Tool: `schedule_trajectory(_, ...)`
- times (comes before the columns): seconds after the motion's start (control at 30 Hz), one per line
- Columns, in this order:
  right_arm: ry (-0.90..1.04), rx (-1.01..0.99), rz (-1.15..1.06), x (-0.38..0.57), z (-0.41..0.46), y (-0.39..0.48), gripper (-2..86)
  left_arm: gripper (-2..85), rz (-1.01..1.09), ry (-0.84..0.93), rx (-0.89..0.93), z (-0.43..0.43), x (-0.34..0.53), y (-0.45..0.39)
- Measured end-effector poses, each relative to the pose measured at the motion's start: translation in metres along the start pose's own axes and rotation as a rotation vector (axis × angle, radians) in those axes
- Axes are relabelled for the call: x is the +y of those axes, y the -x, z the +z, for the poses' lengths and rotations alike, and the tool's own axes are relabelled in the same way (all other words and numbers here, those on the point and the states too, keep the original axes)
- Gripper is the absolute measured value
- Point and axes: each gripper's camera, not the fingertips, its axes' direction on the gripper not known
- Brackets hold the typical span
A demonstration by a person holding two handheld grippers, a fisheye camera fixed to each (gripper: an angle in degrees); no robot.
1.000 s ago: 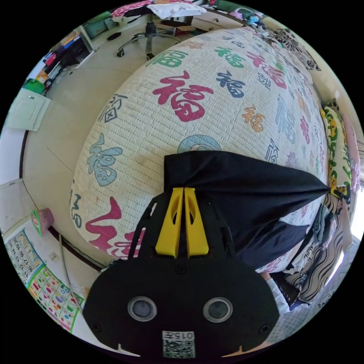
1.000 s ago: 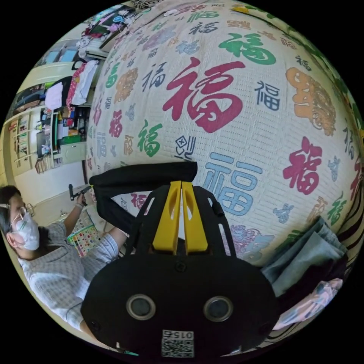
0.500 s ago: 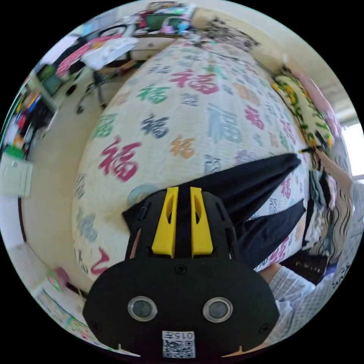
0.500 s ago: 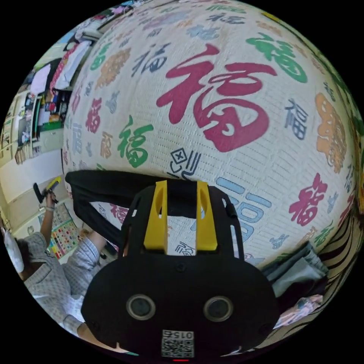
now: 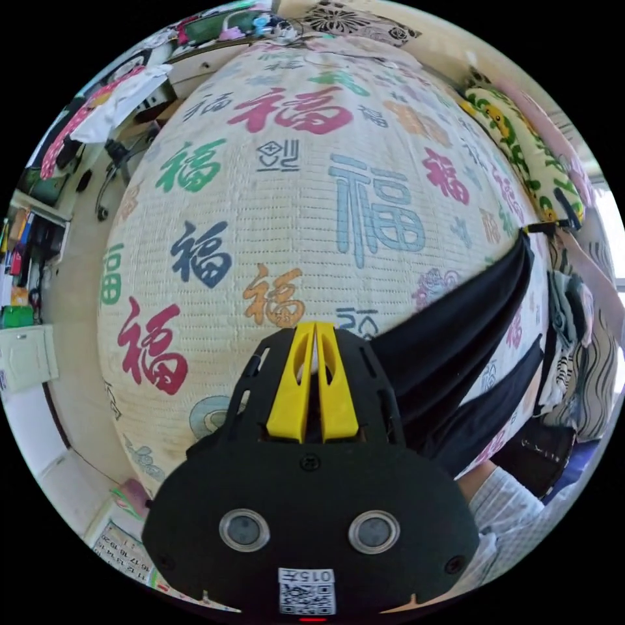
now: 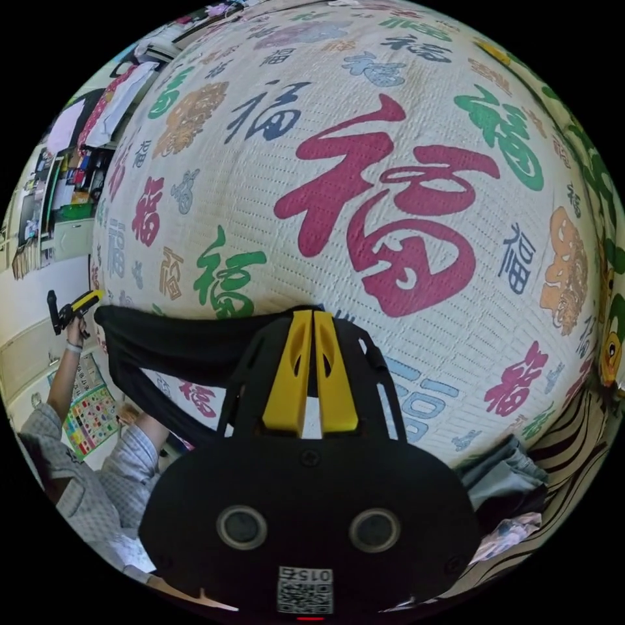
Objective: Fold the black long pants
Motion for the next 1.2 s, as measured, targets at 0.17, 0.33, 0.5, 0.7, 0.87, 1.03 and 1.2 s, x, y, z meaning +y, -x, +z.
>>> schedule_trajectory(0.17,-0.075,-0.024,0.005,0.018,-0.007,-0.004,5.1,0.0,0.197,0.009,0.048,-0.007,0.008,-0.052)
schedule_trajectory(0.33,0.030,0.035,-0.133,0.032,0.016,0.006,6.3,-0.5,0.262,0.138,-0.101,0.033,0.008,-0.087)
schedule_trajectory(0.5,0.123,0.070,-0.128,0.012,0.028,0.006,0.1,-0.5,0.110,0.038,-0.049,0.017,-0.004,-0.071)
schedule_trajectory(0.7,-0.030,-0.131,0.020,0.017,0.011,-0.027,3.0,0.3,0.015,-0.009,0.063,0.021,-0.019,-0.066)
schedule_trajectory(0.87,-0.112,-0.096,0.078,0.055,0.003,-0.042,6.3,2.9,0.256,0.040,0.283,0.027,-0.001,-0.148)
schedule_trajectory(1.03,-0.025,-0.178,0.182,0.072,0.040,-0.075,6.0,2.7,0.442,0.117,0.119,0.075,0.012,-0.223)
schedule_trajectory(1.2,-0.012,-0.084,0.099,0.088,0.030,-0.077,-0.2,0.8,0.414,0.076,0.130,0.085,0.020,-0.239)
